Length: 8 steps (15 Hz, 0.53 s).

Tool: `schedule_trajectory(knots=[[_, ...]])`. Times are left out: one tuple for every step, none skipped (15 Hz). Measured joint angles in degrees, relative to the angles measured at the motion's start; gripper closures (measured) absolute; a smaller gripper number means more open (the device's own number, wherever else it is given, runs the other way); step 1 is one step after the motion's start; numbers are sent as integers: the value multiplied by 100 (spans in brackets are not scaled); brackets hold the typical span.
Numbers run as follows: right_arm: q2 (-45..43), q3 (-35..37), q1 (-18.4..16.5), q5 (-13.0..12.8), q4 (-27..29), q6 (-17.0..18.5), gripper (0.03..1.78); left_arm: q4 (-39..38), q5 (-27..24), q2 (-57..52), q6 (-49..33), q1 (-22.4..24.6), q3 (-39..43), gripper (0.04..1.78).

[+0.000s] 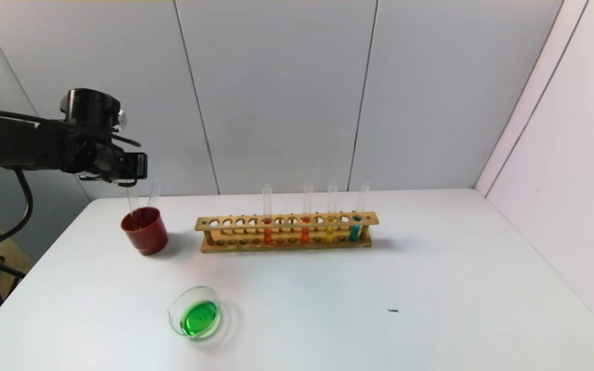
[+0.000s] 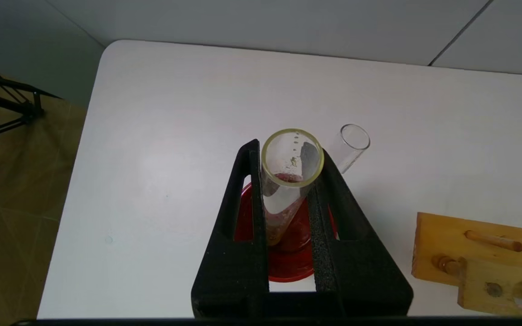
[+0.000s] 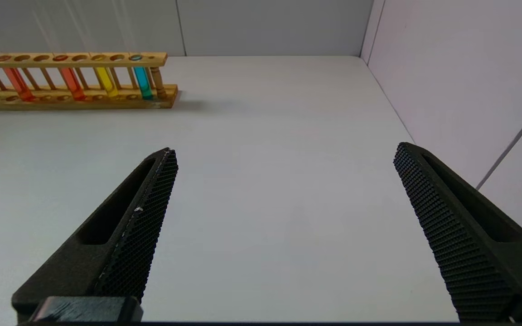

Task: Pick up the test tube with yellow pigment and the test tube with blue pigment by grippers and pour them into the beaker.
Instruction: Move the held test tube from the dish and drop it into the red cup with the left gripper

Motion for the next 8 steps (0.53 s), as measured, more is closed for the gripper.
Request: schedule_trajectory(knots=[[0, 0, 0, 0, 0, 2, 7, -137, -1, 13, -28, -5, 113, 151], [0, 0, 0, 0, 0, 2, 7, -269, 2, 33, -45, -9, 233, 151], [0, 0, 0, 0, 0, 2, 7, -363, 0, 46, -89, -11, 360, 151], [0, 0, 0, -2, 0, 2, 7, -460, -4, 52, -128, -11, 489, 151], [0, 0, 0, 0, 2, 0, 7, -547, -9, 57, -141, -17, 621, 151], [0, 0, 0, 0, 0, 5, 7, -608, -12, 55, -146, -30, 729, 151], [0, 0, 0, 0, 0, 2, 7, -703, -22, 50, -146, -44, 855, 150], [0, 0, 0, -2, 0, 2, 7, -817, -28, 30, -141, -46, 968, 147]])
